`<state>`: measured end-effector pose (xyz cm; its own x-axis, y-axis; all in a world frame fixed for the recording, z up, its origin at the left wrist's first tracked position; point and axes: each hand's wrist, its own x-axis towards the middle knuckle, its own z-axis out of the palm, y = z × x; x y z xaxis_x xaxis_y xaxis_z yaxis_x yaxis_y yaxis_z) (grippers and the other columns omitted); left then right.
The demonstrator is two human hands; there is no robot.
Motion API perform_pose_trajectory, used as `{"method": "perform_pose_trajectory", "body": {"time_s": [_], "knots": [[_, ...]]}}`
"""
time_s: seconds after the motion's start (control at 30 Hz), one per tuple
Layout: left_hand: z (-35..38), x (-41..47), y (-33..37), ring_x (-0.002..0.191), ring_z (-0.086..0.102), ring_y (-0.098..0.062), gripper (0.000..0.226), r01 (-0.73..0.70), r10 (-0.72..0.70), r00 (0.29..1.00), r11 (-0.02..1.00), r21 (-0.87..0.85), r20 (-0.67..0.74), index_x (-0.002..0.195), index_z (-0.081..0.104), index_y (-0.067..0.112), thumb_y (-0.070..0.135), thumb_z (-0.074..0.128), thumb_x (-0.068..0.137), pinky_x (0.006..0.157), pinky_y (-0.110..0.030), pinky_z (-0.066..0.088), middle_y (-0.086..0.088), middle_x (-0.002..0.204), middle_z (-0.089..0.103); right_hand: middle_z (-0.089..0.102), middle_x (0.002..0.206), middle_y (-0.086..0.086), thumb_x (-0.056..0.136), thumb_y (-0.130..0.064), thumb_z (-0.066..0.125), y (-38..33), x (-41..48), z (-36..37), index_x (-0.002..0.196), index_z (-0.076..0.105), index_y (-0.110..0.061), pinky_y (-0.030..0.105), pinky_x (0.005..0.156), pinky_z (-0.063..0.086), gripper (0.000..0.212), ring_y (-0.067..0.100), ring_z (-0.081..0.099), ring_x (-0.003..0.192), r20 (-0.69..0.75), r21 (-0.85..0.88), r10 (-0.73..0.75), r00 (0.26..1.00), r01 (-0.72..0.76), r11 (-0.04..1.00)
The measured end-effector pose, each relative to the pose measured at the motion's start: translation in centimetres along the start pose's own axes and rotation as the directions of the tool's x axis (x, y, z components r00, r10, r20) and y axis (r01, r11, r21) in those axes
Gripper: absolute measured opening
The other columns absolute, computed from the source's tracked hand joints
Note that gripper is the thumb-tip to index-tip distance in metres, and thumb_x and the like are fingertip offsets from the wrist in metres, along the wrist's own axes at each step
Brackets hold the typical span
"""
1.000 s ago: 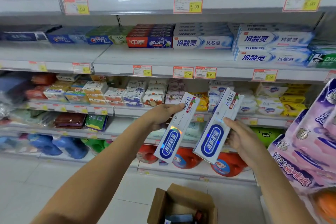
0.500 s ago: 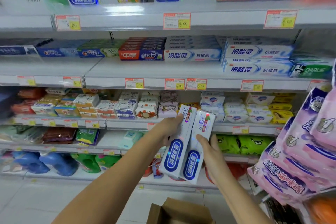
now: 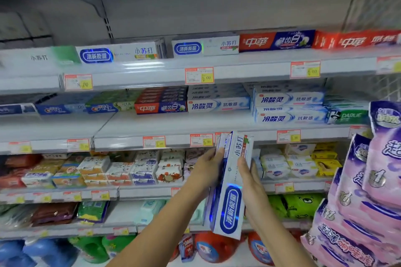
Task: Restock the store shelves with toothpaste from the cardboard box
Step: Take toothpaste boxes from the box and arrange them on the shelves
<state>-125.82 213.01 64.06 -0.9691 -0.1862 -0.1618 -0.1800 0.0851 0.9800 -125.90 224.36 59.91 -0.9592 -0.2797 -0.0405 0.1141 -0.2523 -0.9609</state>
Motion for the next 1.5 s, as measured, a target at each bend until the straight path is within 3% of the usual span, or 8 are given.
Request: {"method": "perform_pose_trajectory", "body": {"time_s": [0.1, 0.27, 0.47, 0.57, 0.73, 0.93, 1.17, 1.5], "knots": [[-0.1, -0.1, 2.0, 0.093, 0.070, -0.019, 0.042, -0.047, 0.045, 0.998, 0.999, 0.026, 0.044, 0.107, 0.067, 0.026, 0.047, 0.031, 0.101, 0.086, -0.035, 0.053, -0.003, 0.104, 0.073, 0.051, 0.123, -0.028, 0.090, -0.051, 0.044, -2.2, 0.4, 1.3, 0.127, 0.033, -0.054, 0.011, 0.081, 0.044, 0.039, -0.018, 0.052, 0.098, -0.012, -0.029, -0.119, 0.993, 0.118, 0.993], [-1.0, -2.5, 6.7, 0.097, 0.065, 0.005, 0.023, -0.291, 0.267, 0.936, 0.954, 0.079, 0.228, 0.117, 0.049, 0.058, 0.050, 0.040, 0.096, 0.087, -0.019, 0.050, 0.024, 0.106, 0.068, 0.062, 0.122, -0.018, 0.089, -0.048, 0.050, -7.0, 1.2, 2.8, 0.131, 0.045, -0.049, 0.034, 0.090, 0.052, 0.042, 0.006, 0.063, 0.107, -0.139, 0.079, -0.252, 0.958, 0.265, 0.961], [-3.6, -3.5, 10.1, 0.097, 0.066, 0.000, 0.081, -0.411, 0.313, 0.861, 0.892, 0.187, 0.402, 0.139, 0.023, 0.057, 0.031, 0.074, 0.081, 0.087, -0.025, 0.054, 0.022, 0.108, 0.067, 0.063, 0.119, -0.007, 0.093, -0.051, 0.046, -13.5, 3.5, 3.2, 0.140, 0.030, -0.050, 0.032, 0.057, 0.058, 0.049, 0.015, 0.072, 0.081, -0.254, 0.159, -0.314, 0.915, 0.360, 0.919], [-5.8, -2.4, 13.7, 0.083, 0.066, 0.006, 0.079, -0.444, 0.354, 0.857, 0.877, 0.185, 0.375, 0.139, 0.028, 0.050, 0.019, 0.073, 0.081, 0.070, -0.013, 0.052, 0.030, 0.092, 0.067, 0.064, 0.119, -0.006, 0.090, -0.045, 0.053, -16.9, 5.0, 3.5, 0.141, 0.034, -0.040, 0.031, 0.071, 0.057, 0.055, 0.014, 0.069, 0.096, -0.131, 0.170, -0.396, 0.909, 0.414, 0.894], [-11.1, 0.7, 22.2, 0.086, 0.064, 0.000, 0.084, -0.628, 0.527, 0.778, 0.642, 0.441, 0.341, 0.141, 0.035, 0.044, 0.015, 0.078, 0.076, 0.081, -0.018, 0.053, 0.012, 0.110, 0.068, 0.068, 0.107, 0.010, 0.043, -0.034, 0.093, -26.0, 8.6, 1.2, 0.131, 0.048, -0.012, 0.028, 0.081, 0.055, 0.102, 0.019, 0.070, 0.090, 0.166, 0.033, -0.510, 0.844, 0.512, 0.858], [-13.0, 5.4, 28.8, 0.094, 0.065, -0.012, 0.080, -0.597, 0.461, 0.793, 0.453, 0.663, 0.399, 0.141, 0.035, 0.047, 0.025, 0.077, 0.077, 0.084, -0.029, 0.055, 0.006, 0.118, 0.064, 0.068, 0.113, 0.010, 0.069, 0.000, 0.076, -31.4, 12.4, 1.4, 0.127, 0.050, -0.013, 0.022, 0.077, 0.057, 0.065, 0.016, 0.069, 0.093, 0.295, -0.385, -0.355, 0.887, 0.451, 0.805], [-11.9, 9.1, 29.6, 0.101, 0.057, -0.017, 0.085, -0.494, 0.344, 0.846, 0.215, 0.842, 0.408, 0.146, 0.026, 0.042, 0.024, 0.074, 0.079, 0.091, -0.029, 0.047, 0.003, 0.121, 0.049, 0.068, 0.100, -0.008, 0.070, -0.009, 0.082, -30.8, 14.7, 1.1, 0.101, 0.058, -0.024, 0.008, 0.062, 0.047, 0.042, 0.004, 0.064, 0.086, 0.215, -0.707, -0.186, 0.959, 0.284, 0.648], [-12.8, 10.5, 26.4, 0.112, 0.057, -0.019, 0.070, -0.338, 0.238, 0.930, 0.262, 0.904, 0.279, 0.148, 0.026, 0.030, 0.035, 0.063, 0.089, 0.098, -0.033, 0.043, -0.001, 0.137, 0.053, 0.055, 0.134, 0.000, 0.056, -0.051, 0.084, -28.9, 16.6, 1.8, 0.133, 0.052, -0.014, 0.030, 0.101, 0.041, 0.091, 0.017, 0.053, 0.117, 0.095, -0.851, -0.146, 0.985, 0.156, 0.501]]}}
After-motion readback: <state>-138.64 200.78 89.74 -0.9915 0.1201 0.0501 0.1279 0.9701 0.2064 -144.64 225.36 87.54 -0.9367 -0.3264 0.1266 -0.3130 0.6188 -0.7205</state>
